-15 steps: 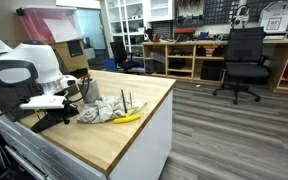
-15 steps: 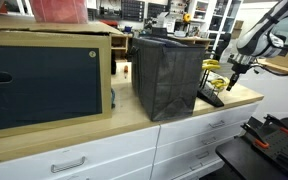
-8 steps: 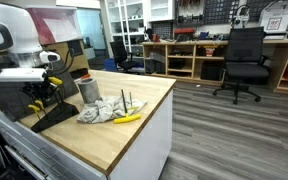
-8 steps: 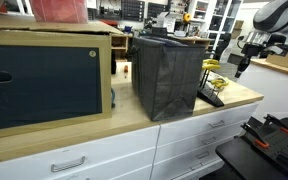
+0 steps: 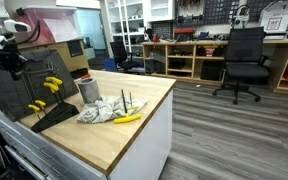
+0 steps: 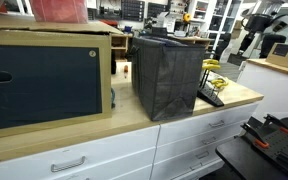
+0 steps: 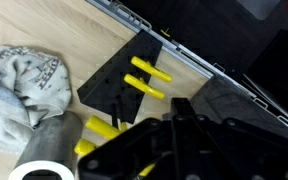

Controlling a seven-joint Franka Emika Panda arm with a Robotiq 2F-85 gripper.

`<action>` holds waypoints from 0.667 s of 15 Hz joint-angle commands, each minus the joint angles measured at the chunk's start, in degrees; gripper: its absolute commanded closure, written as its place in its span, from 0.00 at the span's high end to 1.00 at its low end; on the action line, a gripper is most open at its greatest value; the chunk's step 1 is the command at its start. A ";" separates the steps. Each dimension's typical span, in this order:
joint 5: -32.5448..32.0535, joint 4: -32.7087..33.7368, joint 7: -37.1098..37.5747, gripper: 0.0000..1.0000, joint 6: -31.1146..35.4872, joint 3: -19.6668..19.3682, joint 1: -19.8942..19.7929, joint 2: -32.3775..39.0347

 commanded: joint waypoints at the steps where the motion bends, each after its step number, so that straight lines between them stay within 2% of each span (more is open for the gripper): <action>1: 0.61 1.42 10.35 0.00 -0.54 2.27 3.42 -1.06; 6: -0.40 -1.61 21.87 0.00 2.54 5.27 5.51 -3.85; 10: -0.59 -10.92 29.43 0.00 3.83 6.76 5.27 -12.03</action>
